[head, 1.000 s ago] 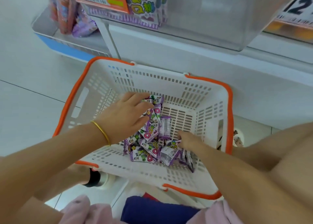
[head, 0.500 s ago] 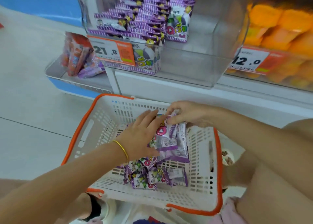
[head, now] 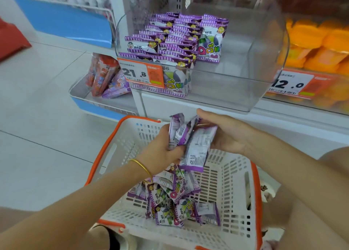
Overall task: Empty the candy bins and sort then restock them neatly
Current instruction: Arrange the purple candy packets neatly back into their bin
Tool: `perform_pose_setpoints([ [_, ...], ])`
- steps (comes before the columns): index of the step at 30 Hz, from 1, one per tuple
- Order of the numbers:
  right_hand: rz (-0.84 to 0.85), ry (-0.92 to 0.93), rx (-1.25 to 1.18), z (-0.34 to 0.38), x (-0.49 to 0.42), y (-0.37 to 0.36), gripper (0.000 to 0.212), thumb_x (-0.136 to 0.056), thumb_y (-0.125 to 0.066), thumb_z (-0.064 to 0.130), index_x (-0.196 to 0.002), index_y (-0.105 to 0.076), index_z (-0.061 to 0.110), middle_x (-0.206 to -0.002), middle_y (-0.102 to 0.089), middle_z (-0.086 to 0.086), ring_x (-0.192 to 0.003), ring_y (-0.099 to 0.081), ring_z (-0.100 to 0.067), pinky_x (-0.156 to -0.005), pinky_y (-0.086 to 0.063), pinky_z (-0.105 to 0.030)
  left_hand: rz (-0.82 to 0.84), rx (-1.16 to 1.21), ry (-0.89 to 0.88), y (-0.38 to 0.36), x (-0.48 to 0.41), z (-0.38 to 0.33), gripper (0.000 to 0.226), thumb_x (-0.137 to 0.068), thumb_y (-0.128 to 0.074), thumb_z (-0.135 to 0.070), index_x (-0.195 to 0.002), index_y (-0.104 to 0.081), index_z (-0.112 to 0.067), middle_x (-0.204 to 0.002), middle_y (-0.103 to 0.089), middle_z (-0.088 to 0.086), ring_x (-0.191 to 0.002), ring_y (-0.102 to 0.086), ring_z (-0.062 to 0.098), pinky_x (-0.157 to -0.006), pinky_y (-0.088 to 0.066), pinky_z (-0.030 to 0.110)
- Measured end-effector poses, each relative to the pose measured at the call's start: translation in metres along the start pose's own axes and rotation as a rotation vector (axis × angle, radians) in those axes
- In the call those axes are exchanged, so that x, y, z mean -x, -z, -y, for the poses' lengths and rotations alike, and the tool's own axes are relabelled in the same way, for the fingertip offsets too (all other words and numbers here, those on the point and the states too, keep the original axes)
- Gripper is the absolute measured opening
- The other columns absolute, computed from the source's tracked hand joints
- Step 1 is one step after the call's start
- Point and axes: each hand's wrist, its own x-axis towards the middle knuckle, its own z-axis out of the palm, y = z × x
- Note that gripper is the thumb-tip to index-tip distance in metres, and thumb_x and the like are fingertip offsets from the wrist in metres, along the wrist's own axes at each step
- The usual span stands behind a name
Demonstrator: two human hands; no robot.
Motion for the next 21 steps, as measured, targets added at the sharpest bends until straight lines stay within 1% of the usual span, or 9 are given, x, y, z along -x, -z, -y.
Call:
perform_pose_setpoints([
  [2,0.125,0.038,0.008,0.002,0.003,-0.003,0.042,-0.081,-0.057,0.025,-0.116,-0.058,0.001,-0.107,-0.063,-0.019,-0.090,-0.060,-0.028,-0.076,-0.053,-0.033,-0.010,0.080,0.026,0.003,-0.002,-0.004,0.036,-0.093,-0.056,-0.011,-0.120,-0.036,-0.023,-0.101,-0.058,-0.010,-0.088,-0.059,0.006,-0.071,-0.051,0.010],
  [4,0.078,0.072,-0.011,0.002,0.001,-0.003,0.044,-0.082,-0.058,0.002,-0.125,-0.053,0.000,-0.104,-0.065,-0.018,-0.085,-0.064,-0.026,-0.072,-0.056,-0.032,-0.016,0.160,0.070,0.006,-0.004,-0.007,0.033,-0.094,-0.054,-0.015,-0.120,-0.038,-0.028,-0.103,-0.054,-0.020,-0.093,-0.054,-0.003,-0.069,-0.043,0.002],
  [5,0.020,0.072,-0.008,0.003,0.000,-0.002,0.049,-0.081,-0.059,-0.005,-0.128,-0.053,0.004,-0.103,-0.066,-0.018,-0.085,-0.065,-0.026,-0.072,-0.056,-0.032,-0.021,0.196,0.110,0.008,-0.005,-0.007,0.030,-0.093,-0.056,-0.021,-0.117,-0.042,-0.032,-0.104,-0.055,-0.020,-0.097,-0.055,0.000,-0.075,-0.044,0.005],
  [7,-0.032,0.051,0.019,0.003,-0.001,0.000,0.051,-0.081,-0.058,-0.012,-0.128,-0.052,0.008,-0.099,-0.066,-0.018,-0.084,-0.064,-0.026,-0.072,-0.055,-0.033,-0.053,0.258,0.219,0.010,-0.008,-0.006,0.028,-0.078,-0.063,-0.041,-0.104,-0.053,-0.043,-0.108,-0.062,-0.009,-0.108,-0.058,0.017,-0.096,-0.047,0.031],
  [9,-0.054,0.023,0.024,0.003,-0.002,0.001,0.048,-0.083,-0.057,-0.013,-0.125,-0.052,0.009,-0.094,-0.066,-0.017,-0.081,-0.064,-0.025,-0.069,-0.055,-0.033,-0.099,0.367,0.300,0.011,-0.010,-0.009,0.024,-0.064,-0.063,-0.044,-0.087,-0.060,-0.041,-0.107,-0.065,0.006,-0.107,-0.059,0.033,-0.096,-0.046,0.056],
  [11,-0.098,0.016,0.030,0.003,-0.002,0.000,0.044,-0.084,-0.057,-0.012,-0.123,-0.052,0.006,-0.091,-0.065,-0.016,-0.077,-0.064,-0.024,-0.064,-0.056,-0.030,-0.159,0.459,0.350,0.011,-0.011,-0.012,0.019,-0.074,-0.060,-0.032,-0.090,-0.057,-0.023,-0.108,-0.062,0.018,-0.097,-0.062,0.036,-0.085,-0.053,0.055],
  [14,-0.158,0.077,0.064,0.007,0.000,0.001,0.030,-0.084,-0.057,-0.011,-0.110,-0.057,0.004,-0.085,-0.064,-0.014,-0.068,-0.063,-0.019,-0.058,-0.055,-0.024,-0.223,0.528,0.410,0.013,-0.016,-0.011,0.005,-0.089,-0.048,-0.016,-0.089,-0.052,-0.013,-0.097,-0.059,0.019,-0.067,-0.065,0.024,-0.063,-0.056,0.040],
  [17,-0.297,0.309,0.366,0.010,0.005,0.006,0.025,-0.084,-0.062,-0.008,-0.104,-0.062,0.007,-0.088,-0.063,-0.008,-0.074,-0.061,-0.013,-0.067,-0.051,-0.018,-0.223,0.521,0.459,0.015,-0.017,-0.010,0.010,-0.092,-0.044,-0.014,-0.091,-0.053,-0.012,-0.094,-0.061,0.020,-0.064,-0.066,0.024,-0.052,-0.058,0.036],
  [21,-0.413,0.802,0.725,0.006,0.017,-0.002,0.035,-0.083,-0.062,-0.008,-0.097,-0.064,0.024,-0.089,-0.064,0.006,-0.084,-0.061,-0.003,-0.077,-0.045,-0.007,-0.191,0.462,0.525,0.015,-0.014,-0.009,0.013,-0.093,-0.042,-0.017,-0.092,-0.054,-0.012,-0.089,-0.063,0.017,-0.062,-0.067,0.025,-0.054,-0.059,0.040],
])
